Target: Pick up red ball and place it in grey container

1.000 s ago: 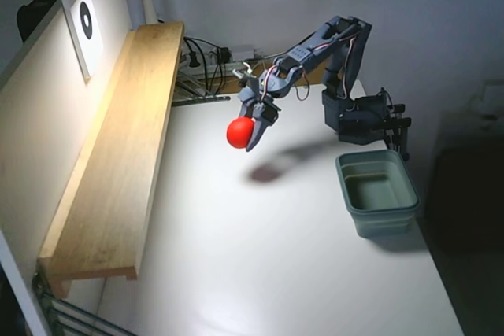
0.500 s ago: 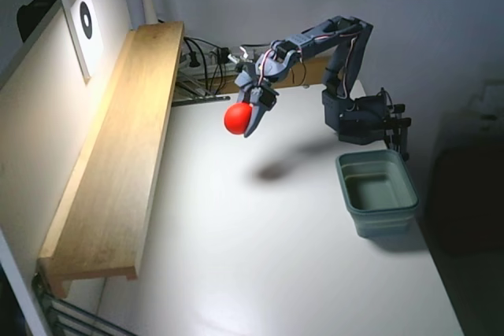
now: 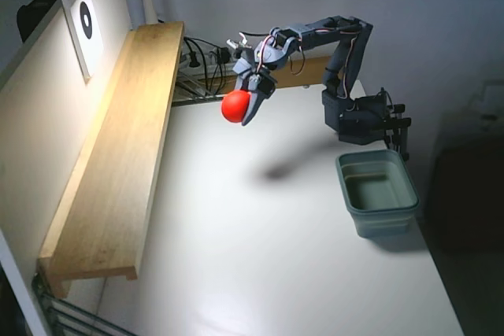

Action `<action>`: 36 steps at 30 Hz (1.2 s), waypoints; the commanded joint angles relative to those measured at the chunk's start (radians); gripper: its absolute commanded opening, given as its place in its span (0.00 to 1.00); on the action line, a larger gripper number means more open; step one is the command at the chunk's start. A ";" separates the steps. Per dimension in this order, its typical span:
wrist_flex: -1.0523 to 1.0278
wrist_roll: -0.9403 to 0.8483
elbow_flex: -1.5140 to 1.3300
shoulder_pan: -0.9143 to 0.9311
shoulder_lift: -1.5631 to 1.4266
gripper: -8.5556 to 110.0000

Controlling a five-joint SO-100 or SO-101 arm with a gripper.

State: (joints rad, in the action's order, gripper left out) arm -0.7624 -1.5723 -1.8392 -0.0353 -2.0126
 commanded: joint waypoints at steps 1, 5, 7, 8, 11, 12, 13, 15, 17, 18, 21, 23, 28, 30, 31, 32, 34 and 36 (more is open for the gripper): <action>-0.011 0.002 0.052 -0.105 -0.023 0.27; -0.011 0.002 0.052 -0.225 -0.023 0.27; -0.011 0.002 0.052 -0.280 -0.023 0.27; -0.011 0.002 0.052 -0.313 -0.023 0.27; -0.011 0.002 0.052 -0.401 -0.023 0.27; -0.011 0.002 0.052 -0.434 -0.023 0.27; -0.011 0.002 0.052 -0.456 -0.023 0.27; -0.011 0.002 0.052 -0.522 -0.023 0.27; -0.011 0.002 0.052 -0.577 -0.023 0.27; -0.011 0.002 0.052 -0.610 -0.023 0.27; -0.011 0.002 0.052 -0.697 -0.023 0.27; -0.011 0.002 0.052 -0.750 -0.023 0.27; -0.011 0.002 0.052 -0.872 -0.023 0.27; -0.011 0.002 0.052 -0.895 -0.023 0.27; -0.011 0.002 0.052 -0.899 -0.023 0.27; -0.011 0.002 0.052 -0.902 -0.023 0.27; -0.011 0.002 0.052 -0.903 -0.023 0.27; -0.011 0.002 0.052 -0.903 -0.023 0.27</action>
State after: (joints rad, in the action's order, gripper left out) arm -0.7624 -1.5723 -1.8392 -0.9158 -2.0126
